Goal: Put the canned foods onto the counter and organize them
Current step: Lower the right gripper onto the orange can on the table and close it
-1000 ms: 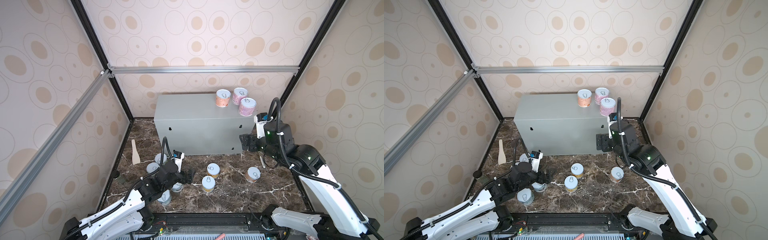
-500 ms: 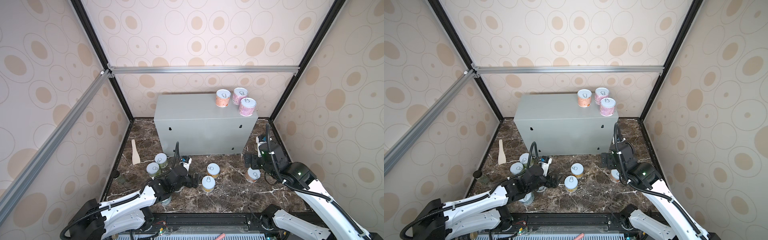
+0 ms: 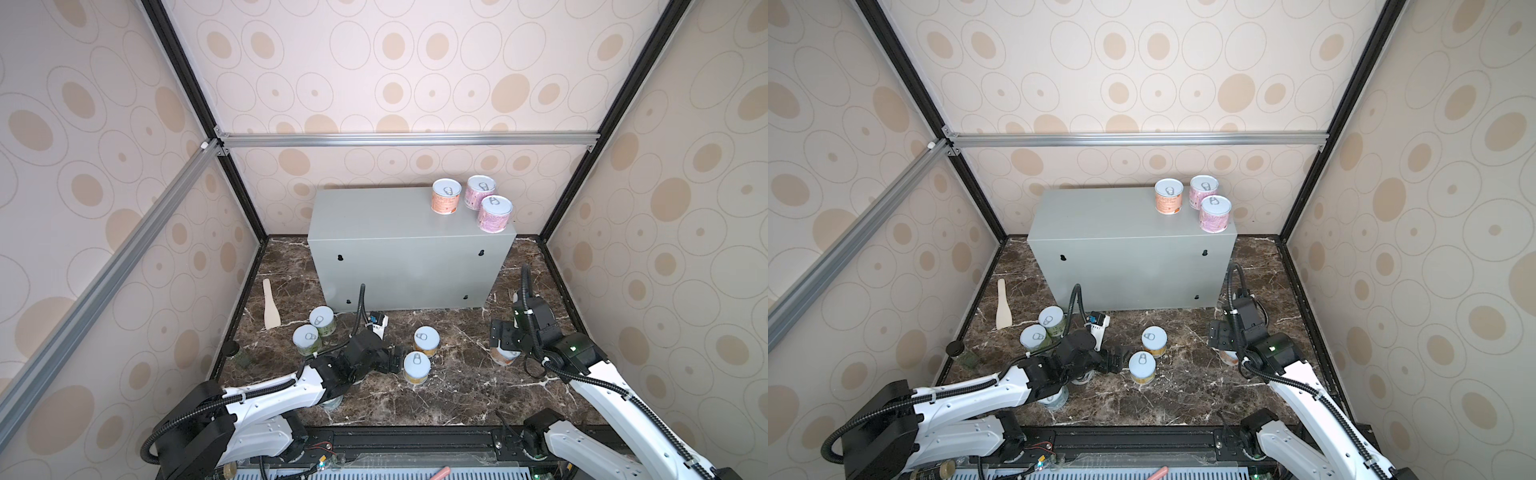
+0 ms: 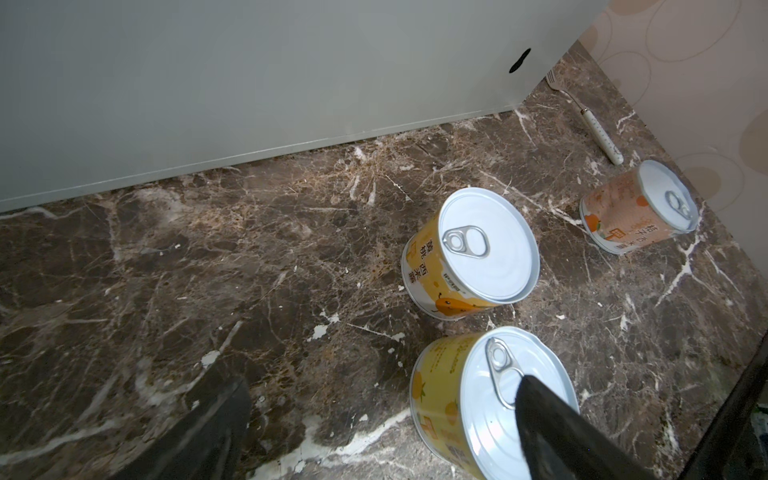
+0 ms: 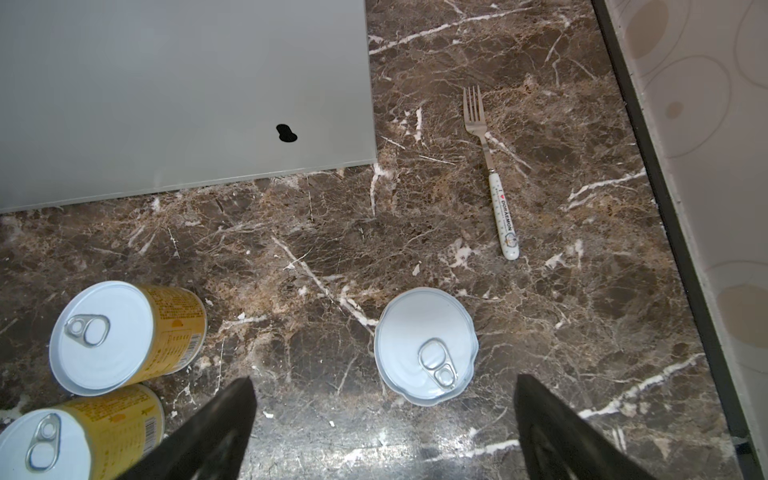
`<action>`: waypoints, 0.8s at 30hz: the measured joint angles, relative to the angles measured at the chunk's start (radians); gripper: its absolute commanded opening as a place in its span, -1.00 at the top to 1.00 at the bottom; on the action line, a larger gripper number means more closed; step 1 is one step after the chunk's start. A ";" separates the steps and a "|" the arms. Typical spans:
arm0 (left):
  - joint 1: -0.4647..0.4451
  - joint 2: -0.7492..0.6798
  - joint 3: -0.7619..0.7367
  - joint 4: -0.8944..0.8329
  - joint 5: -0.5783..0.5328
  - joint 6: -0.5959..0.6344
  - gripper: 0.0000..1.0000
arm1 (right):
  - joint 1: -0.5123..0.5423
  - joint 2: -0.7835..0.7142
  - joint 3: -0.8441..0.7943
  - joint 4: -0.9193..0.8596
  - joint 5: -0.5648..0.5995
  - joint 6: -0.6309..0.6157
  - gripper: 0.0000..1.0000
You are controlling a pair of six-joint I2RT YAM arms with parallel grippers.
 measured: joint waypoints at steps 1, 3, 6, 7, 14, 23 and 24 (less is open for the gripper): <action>0.000 0.001 0.000 0.005 0.000 0.000 -0.98 | -0.001 0.000 -0.001 0.005 0.001 0.005 -0.97; 0.000 0.002 -0.001 0.017 0.000 0.000 -0.98 | -0.005 -0.001 -0.017 0.023 0.011 0.020 -0.98; 0.000 0.003 -0.008 0.034 -0.002 0.000 -0.98 | -0.008 -0.001 -0.069 0.045 0.031 0.047 -0.98; 0.000 0.005 -0.010 0.037 -0.003 0.000 -0.98 | -0.010 -0.001 -0.087 0.051 0.037 0.056 -0.98; 0.000 0.064 -0.011 0.067 -0.007 0.001 -0.98 | -0.012 0.045 -0.187 0.113 0.066 0.115 -0.98; -0.001 0.134 -0.011 0.122 0.000 0.009 -0.98 | -0.048 0.164 -0.253 0.237 0.066 0.171 -0.98; -0.001 0.134 -0.011 0.123 0.000 0.009 -0.98 | -0.053 0.171 -0.263 0.246 0.063 0.177 -0.98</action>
